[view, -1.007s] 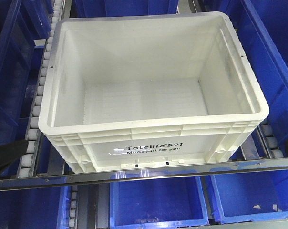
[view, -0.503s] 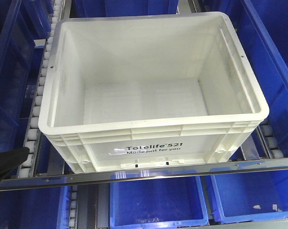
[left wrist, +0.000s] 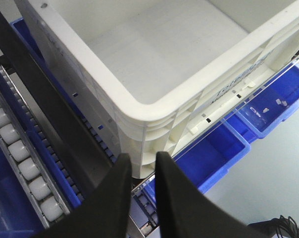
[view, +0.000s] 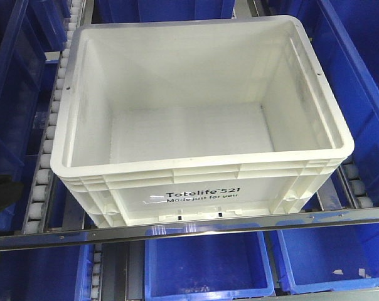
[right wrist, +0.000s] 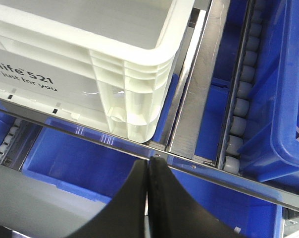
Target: Move bin from left to right shelf
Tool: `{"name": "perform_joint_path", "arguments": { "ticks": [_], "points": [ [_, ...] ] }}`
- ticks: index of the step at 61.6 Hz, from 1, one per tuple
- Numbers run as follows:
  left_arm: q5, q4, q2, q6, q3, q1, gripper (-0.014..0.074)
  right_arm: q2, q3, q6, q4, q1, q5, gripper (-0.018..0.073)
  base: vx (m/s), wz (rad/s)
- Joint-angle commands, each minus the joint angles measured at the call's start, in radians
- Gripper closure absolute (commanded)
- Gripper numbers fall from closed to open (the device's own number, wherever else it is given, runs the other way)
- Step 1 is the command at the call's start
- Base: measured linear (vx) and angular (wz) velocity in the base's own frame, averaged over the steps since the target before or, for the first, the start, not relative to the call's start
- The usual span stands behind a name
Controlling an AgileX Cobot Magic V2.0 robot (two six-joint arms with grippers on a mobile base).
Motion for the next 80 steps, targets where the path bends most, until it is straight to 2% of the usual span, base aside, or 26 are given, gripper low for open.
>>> {"name": "perform_joint_path", "arguments": {
  "ticks": [1, 6, 30, 35, 39, 43, 51, 62, 74, 80],
  "points": [
    [-0.067, -0.015, -0.001, -0.009, -0.024, -0.007, 0.0577, 0.006, -0.022, -0.006, -0.012, -0.006, -0.052, 0.0567, 0.00, 0.00],
    [-0.067, -0.015, -0.001, -0.009, -0.024, -0.007, 0.0607, 0.006, -0.022, -0.006, -0.012, -0.006, -0.051, 0.0566, 0.00, 0.00],
    [-0.068, -0.014, -0.007, -0.006, -0.024, -0.007, 0.0606, 0.006, -0.022, -0.006, -0.012, -0.006, -0.051, 0.0566, 0.00, 0.00],
    [-0.078, 0.071, -0.043, 0.015, -0.020, 0.003, 0.0605, 0.006, -0.022, -0.006, -0.012, -0.006, -0.049, 0.0567, 0.00, 0.00],
    [-0.138, 0.099, -0.084, 0.013, 0.016, 0.042, 0.0605, 0.006, -0.022, -0.006, -0.012, -0.006, -0.049, 0.0567, 0.00, 0.00],
    [-0.256, 0.092, -0.138, 0.013, 0.084, 0.102, 0.0605, 0.006, -0.022, -0.006, -0.012, -0.006, -0.049, 0.0567, 0.00, 0.00],
    [-0.522, 0.088, -0.269, -0.005, 0.279, 0.218, 0.0605, 0.006, -0.022, -0.006, -0.006, -0.006, -0.049, 0.0567, 0.00, 0.00],
    [-0.773, 0.080, -0.433, -0.055, 0.535, 0.348, 0.0605, 0.006, -0.022, -0.006, -0.006, -0.006, -0.049, 0.0567, 0.00, 0.00],
    [-0.878, 0.064, -0.552, -0.147, 0.688, 0.462, 0.0605, 0.006, -0.022, -0.006, -0.006, -0.006, -0.049, 0.0567, 0.00, 0.00],
    [-0.846, 0.064, -0.594, -0.157, 0.689, 0.505, 0.0605, 0.006, -0.022, -0.006, -0.006, -0.006, -0.049, 0.0567, 0.00, 0.00]
  ]
}}
